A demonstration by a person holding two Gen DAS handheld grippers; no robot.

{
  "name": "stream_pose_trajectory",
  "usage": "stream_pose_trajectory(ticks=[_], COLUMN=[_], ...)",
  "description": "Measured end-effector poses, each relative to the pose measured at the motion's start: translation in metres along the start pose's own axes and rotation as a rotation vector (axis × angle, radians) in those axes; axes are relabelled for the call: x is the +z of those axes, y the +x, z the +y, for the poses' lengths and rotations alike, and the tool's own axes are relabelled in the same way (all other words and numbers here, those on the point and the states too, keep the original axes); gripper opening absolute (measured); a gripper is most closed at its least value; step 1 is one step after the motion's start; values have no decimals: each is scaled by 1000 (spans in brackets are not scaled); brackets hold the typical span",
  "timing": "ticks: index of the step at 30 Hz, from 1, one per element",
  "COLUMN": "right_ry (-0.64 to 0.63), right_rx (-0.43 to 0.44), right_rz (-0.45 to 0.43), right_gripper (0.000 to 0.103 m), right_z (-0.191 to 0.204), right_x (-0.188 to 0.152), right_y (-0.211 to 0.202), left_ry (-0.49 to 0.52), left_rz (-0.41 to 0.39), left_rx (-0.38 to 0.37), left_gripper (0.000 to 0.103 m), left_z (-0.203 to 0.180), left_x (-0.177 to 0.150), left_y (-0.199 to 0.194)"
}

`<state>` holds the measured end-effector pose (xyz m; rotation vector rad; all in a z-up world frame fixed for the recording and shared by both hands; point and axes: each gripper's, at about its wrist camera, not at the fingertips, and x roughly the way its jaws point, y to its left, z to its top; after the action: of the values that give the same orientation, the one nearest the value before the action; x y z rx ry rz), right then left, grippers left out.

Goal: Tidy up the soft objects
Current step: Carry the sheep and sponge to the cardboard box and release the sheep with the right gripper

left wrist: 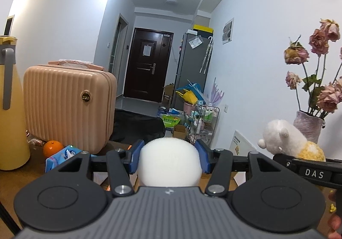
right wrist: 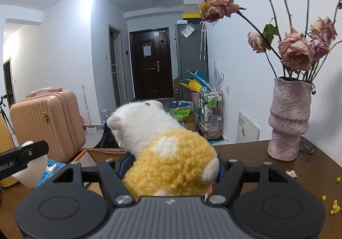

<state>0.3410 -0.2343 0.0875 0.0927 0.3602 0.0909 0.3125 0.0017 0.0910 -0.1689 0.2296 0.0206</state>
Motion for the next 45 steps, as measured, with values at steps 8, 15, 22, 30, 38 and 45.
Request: stream_pose_trajectory(ticks=[8,15,22,30,38,45], right_ry=[-52,-100,-113,-103,-85,-88], right_rx=[-16,-22,-22,-13,-11,5], right_rz=[53,98,175,173,189,227], right_gripper=[70,71,71,71,71,76], right_z=[4,10,12,15,10,10], right_x=[6,6,-4,-18,-23,-26], right_y=[40,72,108,119,127,130], left_ry=[8,26,40,47,77,72], left_rz=[16,35,69,99,142,184], left_rx=[14,38,70,97,106,117], left_gripper=[54,54,54,54,54,63], left_z=[2,4,6,12,10,14], left_x=[4,5,0,-10,-20,-25], left_y=[37,70,98,114,127,132])
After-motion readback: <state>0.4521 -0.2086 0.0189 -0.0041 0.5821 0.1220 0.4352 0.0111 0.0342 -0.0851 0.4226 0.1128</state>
